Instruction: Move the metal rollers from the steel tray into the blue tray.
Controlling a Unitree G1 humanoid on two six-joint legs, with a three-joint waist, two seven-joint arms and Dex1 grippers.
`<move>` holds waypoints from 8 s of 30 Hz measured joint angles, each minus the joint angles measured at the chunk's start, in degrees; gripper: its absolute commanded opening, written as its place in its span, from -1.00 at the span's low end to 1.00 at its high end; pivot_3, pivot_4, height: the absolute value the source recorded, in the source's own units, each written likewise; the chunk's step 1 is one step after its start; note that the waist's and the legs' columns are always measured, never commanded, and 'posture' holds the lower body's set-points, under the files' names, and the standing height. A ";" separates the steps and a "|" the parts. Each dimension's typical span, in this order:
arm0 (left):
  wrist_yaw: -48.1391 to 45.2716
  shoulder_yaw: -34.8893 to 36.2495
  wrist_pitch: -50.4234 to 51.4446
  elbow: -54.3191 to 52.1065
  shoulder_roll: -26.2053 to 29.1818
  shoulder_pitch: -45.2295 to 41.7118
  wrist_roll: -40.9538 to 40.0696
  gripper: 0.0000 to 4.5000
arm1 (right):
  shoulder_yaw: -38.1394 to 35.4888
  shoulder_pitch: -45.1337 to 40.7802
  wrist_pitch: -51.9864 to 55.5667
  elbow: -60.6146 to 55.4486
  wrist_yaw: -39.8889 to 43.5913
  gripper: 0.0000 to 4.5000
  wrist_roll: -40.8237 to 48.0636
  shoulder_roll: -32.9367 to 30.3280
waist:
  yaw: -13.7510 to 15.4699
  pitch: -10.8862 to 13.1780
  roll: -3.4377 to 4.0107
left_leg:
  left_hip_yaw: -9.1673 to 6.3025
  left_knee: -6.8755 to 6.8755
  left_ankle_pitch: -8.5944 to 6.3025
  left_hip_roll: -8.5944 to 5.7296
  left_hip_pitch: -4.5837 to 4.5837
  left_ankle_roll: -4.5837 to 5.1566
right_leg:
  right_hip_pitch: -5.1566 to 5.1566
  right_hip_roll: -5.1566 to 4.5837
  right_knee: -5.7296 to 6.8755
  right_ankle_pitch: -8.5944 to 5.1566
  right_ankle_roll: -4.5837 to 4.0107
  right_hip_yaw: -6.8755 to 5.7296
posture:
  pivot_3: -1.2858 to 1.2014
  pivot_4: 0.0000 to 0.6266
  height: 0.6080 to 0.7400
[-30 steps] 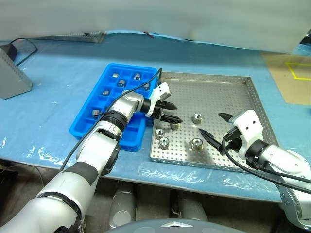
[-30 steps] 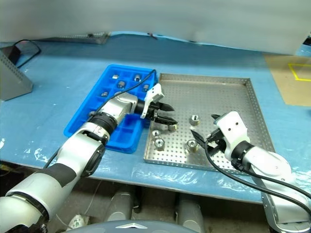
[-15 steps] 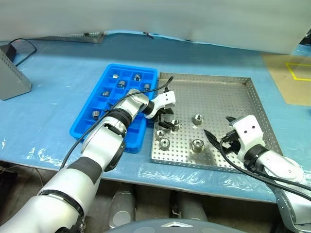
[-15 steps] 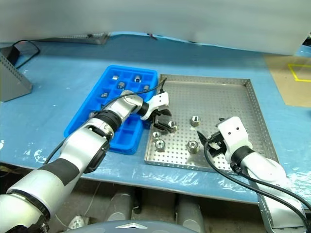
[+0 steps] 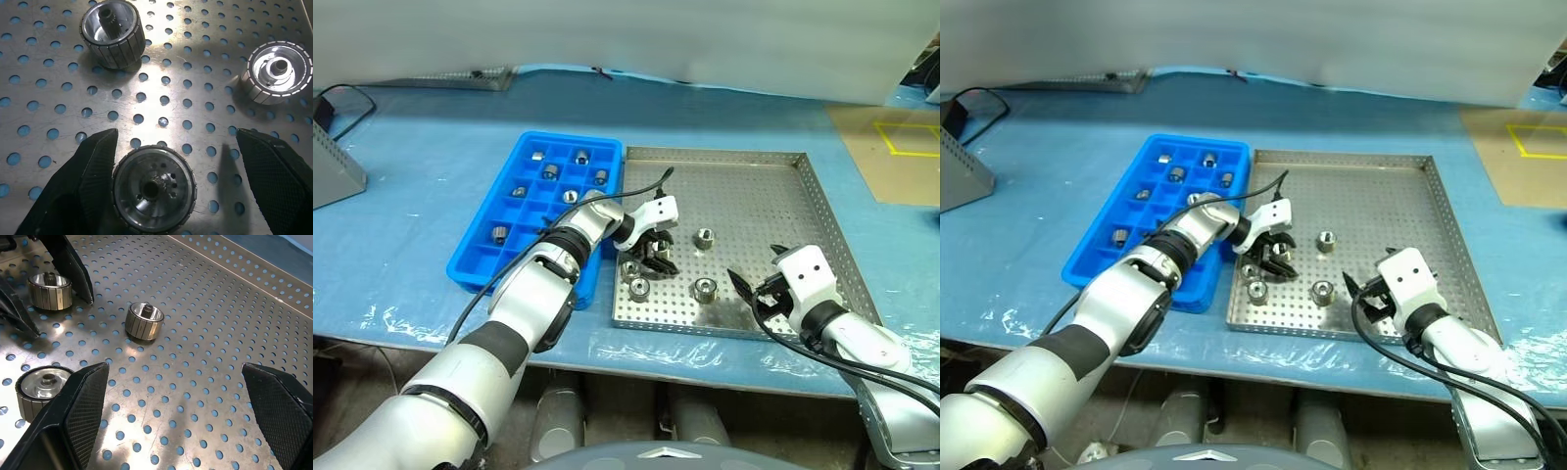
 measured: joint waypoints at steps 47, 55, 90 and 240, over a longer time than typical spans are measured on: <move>-4.64 14.41 5.04 -10.86 10.71 -3.69 -10.81 -0.22 | 3.37 -19.21 10.06 -2.28 5.19 1.00 4.06 -0.44 | 0.12 0.01 0.02 | 0.00 -0.11 0.03 0.07 -0.07 -0.04 | -0.18 0.02 0.06 0.06 -0.09 -0.03 | -0.02 -0.52 1.00; 0.67 19.47 20.65 -35.00 22.03 11.38 -17.13 -0.22 | 11.08 -34.77 7.00 8.29 10.86 1.00 6.23 0.06 | 1.57 0.01 0.07 | -0.03 -0.16 0.09 0.20 -0.21 -0.14 | -0.34 0.02 0.20 -0.02 -0.27 -0.21 | 0.19 -0.52 1.00; 33.04 20.81 27.67 -48.78 17.08 24.48 -21.34 -0.22 | 21.36 -41.29 -8.51 27.17 14.99 1.00 -0.45 8.75 | 9.55 0.02 0.03 | -0.25 0.18 0.45 0.39 -0.82 -0.70 | -1.07 0.02 1.15 -0.12 -0.44 -0.39 | 0.26 -0.52 1.00; 23.64 6.96 6.51 1.32 -9.20 -0.19 -6.41 -0.14 | 3.13 -2.86 13.82 -13.39 -6.71 1.00 -7.29 6.98 | -3.31 -0.02 0.07 | 0.03 0.68 -0.27 0.16 -0.58 0.43 | -0.07 -0.02 -0.18 0.01 0.07 -0.23 | -0.33 -0.52 1.00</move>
